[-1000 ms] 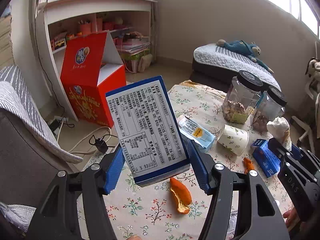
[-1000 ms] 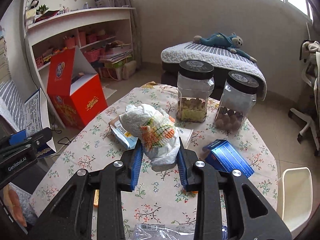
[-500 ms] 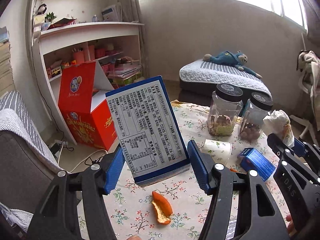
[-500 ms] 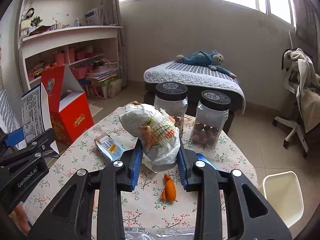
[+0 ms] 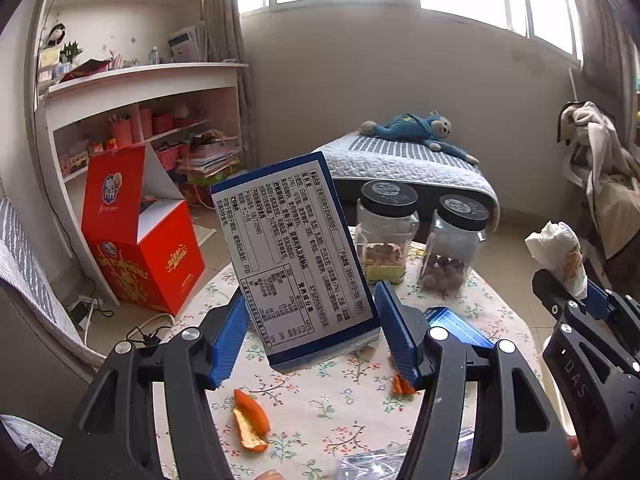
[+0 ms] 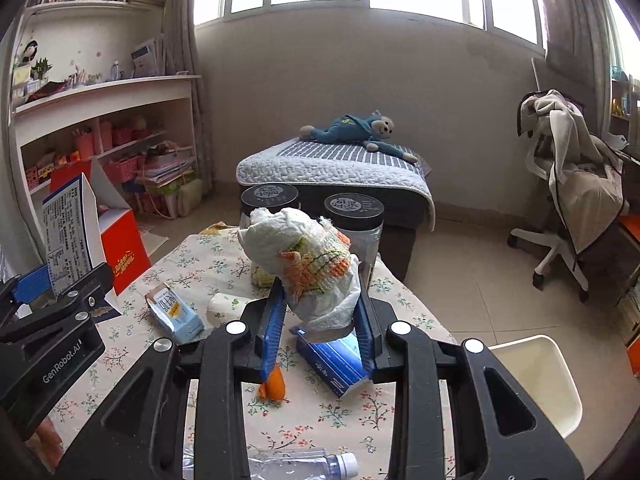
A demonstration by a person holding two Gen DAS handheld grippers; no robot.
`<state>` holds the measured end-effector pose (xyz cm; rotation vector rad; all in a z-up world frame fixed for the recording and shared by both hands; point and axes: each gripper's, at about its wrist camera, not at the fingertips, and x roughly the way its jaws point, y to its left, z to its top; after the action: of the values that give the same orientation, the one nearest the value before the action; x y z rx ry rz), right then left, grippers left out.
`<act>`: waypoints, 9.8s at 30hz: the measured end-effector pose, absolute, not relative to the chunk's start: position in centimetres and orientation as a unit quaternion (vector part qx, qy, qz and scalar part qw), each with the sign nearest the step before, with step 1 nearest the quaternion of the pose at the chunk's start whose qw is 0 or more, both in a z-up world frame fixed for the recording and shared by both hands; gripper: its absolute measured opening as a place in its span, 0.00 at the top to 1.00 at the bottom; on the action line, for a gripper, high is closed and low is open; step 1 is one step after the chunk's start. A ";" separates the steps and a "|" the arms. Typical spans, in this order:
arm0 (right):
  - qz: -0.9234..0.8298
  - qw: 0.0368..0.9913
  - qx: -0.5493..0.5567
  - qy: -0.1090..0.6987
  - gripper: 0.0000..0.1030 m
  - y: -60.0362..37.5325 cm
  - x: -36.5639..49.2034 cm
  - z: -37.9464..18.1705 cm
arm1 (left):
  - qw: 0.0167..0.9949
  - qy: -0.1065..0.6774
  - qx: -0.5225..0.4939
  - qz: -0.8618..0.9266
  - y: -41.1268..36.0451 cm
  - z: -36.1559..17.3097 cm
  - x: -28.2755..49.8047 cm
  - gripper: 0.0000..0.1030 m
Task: Collect trash
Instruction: 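Lift the box and plastic bundle and carry both toward the white bin, then open the right tool over the bin to drop the plastic bundle, then open the left tool over the bin to drop the box, then move both open tools back over the table, then grasp the orange peel on the cloth with the left tool, then grasp the light-blue milk carton with the right tool while the left tool lifts the peel, then carry the orange peel and milk carton toward the white bin, then open the right tool over the bin to drop the milk carton, then open the left tool over the bin to drop the orange peel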
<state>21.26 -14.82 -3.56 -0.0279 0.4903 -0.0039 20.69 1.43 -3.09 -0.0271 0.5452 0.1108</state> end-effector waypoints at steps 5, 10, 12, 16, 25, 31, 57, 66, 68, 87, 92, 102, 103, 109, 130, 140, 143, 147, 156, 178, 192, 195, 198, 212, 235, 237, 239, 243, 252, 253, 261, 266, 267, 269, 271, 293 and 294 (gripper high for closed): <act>-0.026 0.970 -0.010 0.241 0.71 -17.5 20.5 -3.2 | 0.964 0.265 -0.013 0.023 -1.8 -2.7 20.7 0.40; -0.059 0.969 -0.002 0.239 0.71 -20.8 19.5 -3.0 | 0.964 0.265 -0.010 -0.011 -5.2 -2.7 20.8 0.40; -0.075 0.968 0.003 0.239 0.71 -22.3 19.2 -2.9 | 0.963 0.267 -0.007 -0.024 -6.6 -2.9 20.8 0.40; -0.112 0.964 0.021 0.239 0.71 -25.9 18.6 -2.8 | 0.962 0.269 0.007 -0.046 -9.2 -3.3 20.7 0.40; -0.193 0.944 0.067 0.258 0.67 -34.5 18.3 -3.2 | 0.954 0.287 0.023 -0.082 -14.0 -4.6 21.1 0.40; -0.254 0.926 0.104 0.259 0.26 -39.6 17.3 -3.2 | 0.949 0.292 0.036 -0.114 -18.3 -5.0 21.2 0.40; -0.447 0.857 0.172 0.190 0.07 -51.7 8.1 -0.9 | 0.905 0.334 0.077 -0.251 -37.5 -5.7 20.3 0.19; -0.443 0.862 0.137 0.204 0.07 -49.7 8.6 -1.2 | 0.921 0.324 0.049 -0.209 -34.6 -3.7 20.5 0.13; -0.437 0.867 0.123 0.204 0.07 -48.7 9.0 -1.1 | 0.926 0.321 0.037 -0.196 -33.3 -3.2 20.7 0.12; -0.317 0.920 0.000 0.230 0.07 -34.2 15.8 -1.8 | 0.944 0.323 -0.024 -0.056 -17.9 -3.2 22.7 0.10; -0.275 0.931 -0.023 0.239 0.07 -29.8 17.6 -2.4 | 0.940 0.339 -0.040 -0.010 -13.1 -4.6 23.2 0.10; -0.191 0.939 -0.059 0.278 0.07 -21.2 21.6 -4.8 | 0.921 0.375 -0.057 0.095 -3.6 -7.9 24.0 0.10; -0.184 0.940 -0.063 0.282 0.07 -20.5 22.0 -5.1 | 0.915 0.384 -0.055 0.108 -2.6 -8.6 24.2 0.10; -0.145 0.936 -0.095 0.307 0.07 -16.0 24.0 -7.0 | 0.871 0.448 -0.055 0.194 4.2 -14.2 24.8 0.10; 0.011 0.881 -0.134 0.454 0.07 -7.3 31.4 -14.8 | 0.815 0.551 -0.147 0.100 12.5 -21.5 24.3 0.77; 0.022 0.885 -0.050 0.462 0.07 -10.0 32.0 -13.3 | 0.800 0.539 -0.262 0.028 15.8 -20.3 24.1 0.82; 0.022 0.888 -0.054 0.457 0.07 -10.0 32.1 -13.0 | 0.792 0.554 -0.254 0.029 15.8 -20.0 24.1 0.77; 0.022 0.885 -0.053 0.461 0.07 -10.0 32.2 -13.4 | 0.791 0.561 -0.237 0.061 15.6 -20.9 23.9 0.41; 0.048 0.894 -0.110 0.431 0.07 -8.4 31.7 -13.0 | 0.816 0.556 -0.116 0.108 12.8 -21.9 24.5 0.58; 0.207 0.784 -0.317 0.492 0.15 12.1 40.2 -21.0 | 0.840 0.463 -0.222 0.174 23.2 -16.0 23.3 0.83; 0.209 0.865 -0.179 0.420 0.46 7.1 34.4 -11.6 | 0.860 0.422 -0.204 0.201 23.5 -13.1 22.2 0.83; 0.187 0.888 -0.160 0.387 0.46 4.9 31.9 -8.9 | 0.871 0.407 -0.189 0.201 22.5 -11.8 21.7 0.83; 0.167 0.906 -0.131 0.365 0.46 2.5 30.1 -6.8 | 0.882 0.394 -0.172 0.194 20.9 -10.3 21.2 0.83; 0.076 0.956 -0.063 0.276 0.46 -8.1 24.0 -3.1 | 0.926 0.330 -0.107 0.147 12.1 -4.1 19.2 0.83; -0.054 0.971 0.008 0.234 0.46 -22.6 18.5 -0.8 | 0.956 0.293 -0.021 0.016 -5.0 -1.0 19.2 0.83; -0.068 0.970 0.015 0.234 0.46 -23.9 18.3 -0.8 | 0.956 0.291 -0.016 0.003 -6.5 -1.0 19.2 0.83; -0.082 0.969 0.022 0.234 0.46 -25.5 17.9 -0.8 | 0.957 0.290 -0.010 -0.010 -7.9 -0.9 19.3 0.83; -0.111 0.965 0.036 0.237 0.46 -28.5 17.6 -0.9 | 0.957 0.288 0.004 -0.035 -10.6 -0.7 19.3 0.83; -0.175 0.950 0.062 0.252 0.46 -34.6 17.2 -1.8 | 0.954 0.287 0.034 -0.081 -16.3 -0.8 19.5 0.83; -0.183 0.948 0.065 0.254 0.46 -35.4 17.3 -1.9 | 0.953 0.287 0.037 -0.086 -17.0 -0.8 19.6 0.83; -0.227 0.930 0.102 0.271 0.45 -41.0 17.2 -2.9 | 0.947 0.289 0.062 -0.129 -22.3 -1.2 19.6 0.83; -0.271 0.916 0.111 0.275 0.33 -43.7 16.6 -3.3 | 0.942 0.286 0.076 -0.159 -26.1 -1.3 19.7 0.83; -0.289 0.912 0.114 0.269 0.23 -44.4 16.2 -3.2 | 0.941 0.286 0.077 -0.166 -26.9 -1.3 19.7 0.83; -0.318 0.904 0.126 0.256 0.18 -46.0 15.2 -3.1 | 0.938 0.286 0.080 -0.177 -28.4 -1.4 19.8 0.83; -0.337 0.895 0.144 0.256 0.16 -47.8 14.4 -3.1 | 0.936 0.287 0.083 -0.188 -29.9 -1.5 20.0 0.83; -0.474 0.839 0.173 0.205 0.07 -53.4 8.3 -2.6 | 0.916 0.286 0.095 -0.263 -39.3 -1.7 19.3 0.30; -0.475 0.839 0.171 0.204 0.07 -53.2 8.3 -2.6 | 0.918 0.283 0.095 -0.260 -39.1 -1.7 19.2 0.27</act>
<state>8.32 -53.18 -2.57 0.3606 0.4306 -1.0034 19.23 -39.07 -1.68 0.1959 0.5817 -0.5354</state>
